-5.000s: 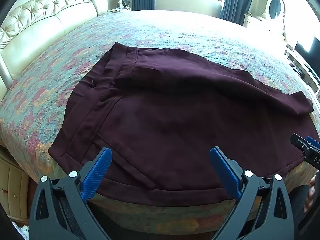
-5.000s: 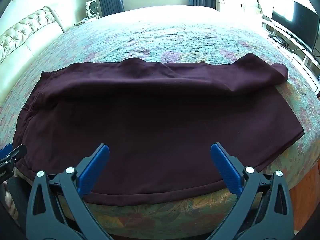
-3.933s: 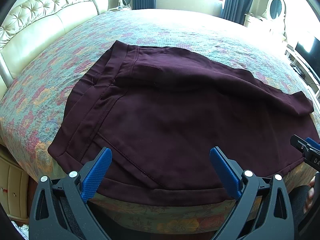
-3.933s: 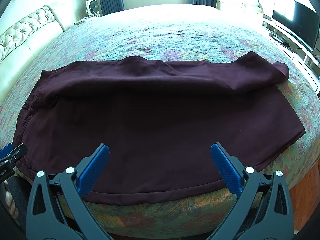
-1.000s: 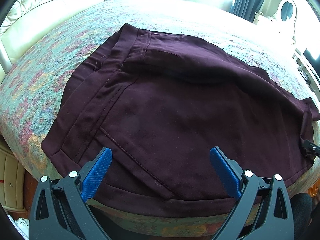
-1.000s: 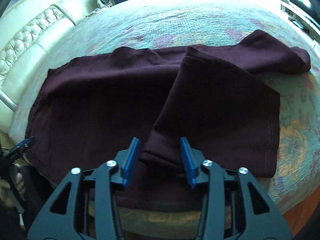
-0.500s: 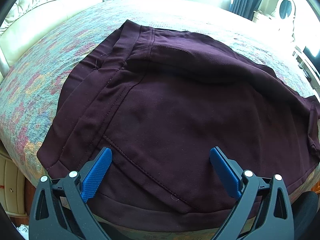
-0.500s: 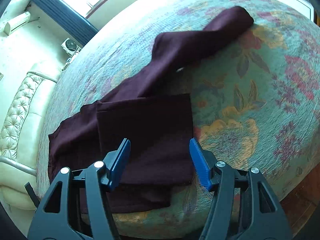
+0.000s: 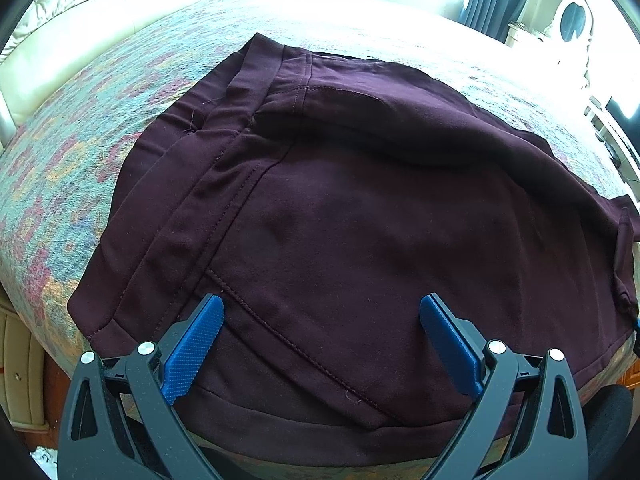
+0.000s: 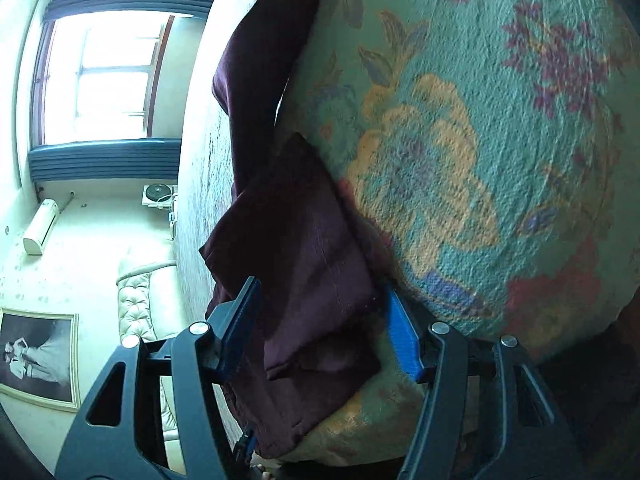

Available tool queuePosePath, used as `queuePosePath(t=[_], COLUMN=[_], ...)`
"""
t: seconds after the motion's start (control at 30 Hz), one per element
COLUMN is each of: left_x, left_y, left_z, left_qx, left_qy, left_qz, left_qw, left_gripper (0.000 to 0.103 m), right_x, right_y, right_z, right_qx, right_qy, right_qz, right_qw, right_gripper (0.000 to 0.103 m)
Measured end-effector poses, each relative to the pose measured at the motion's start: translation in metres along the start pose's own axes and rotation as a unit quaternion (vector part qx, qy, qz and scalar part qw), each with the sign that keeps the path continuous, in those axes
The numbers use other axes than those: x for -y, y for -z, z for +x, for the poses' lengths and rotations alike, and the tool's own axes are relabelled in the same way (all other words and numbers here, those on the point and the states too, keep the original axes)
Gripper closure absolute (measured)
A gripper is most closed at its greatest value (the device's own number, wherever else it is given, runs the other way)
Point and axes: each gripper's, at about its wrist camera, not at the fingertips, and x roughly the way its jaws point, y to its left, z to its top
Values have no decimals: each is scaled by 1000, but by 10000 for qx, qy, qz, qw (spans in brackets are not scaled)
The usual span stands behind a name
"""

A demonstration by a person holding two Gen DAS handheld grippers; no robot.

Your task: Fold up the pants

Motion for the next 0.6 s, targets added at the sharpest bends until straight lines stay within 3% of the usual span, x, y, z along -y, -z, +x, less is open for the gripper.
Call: queuePosePath(t=[0.07,0.23,0.4,0.47,0.6], left_x=[-1,0,0,0,1], left_y=[1,2,5,5,5], left_z=[-1,0,-2,-3,-3], left_qx=[-11,0,92,115,120], left_qy=[6,10,26,20,-14], left_qz=[-25,19,15,16,6], left_qw=[10000,10000,10000,9999,9999], left_gripper=[5,5,5,5,5], right_x=[-4,-17,-42,-51,-54], right_y=[-2,-2,-31,-50,-84], right_z=[10,9,-37,-59,-88], right_qx=[-80,-51,530,836,1405], right_qy=[98,163,599,954,1970], right_qz=[-214,-609,-1551,-2000,-2688], right_qw=[9997,9980,9847,9716,9323], right_gripper=[93,96,96,96,96])
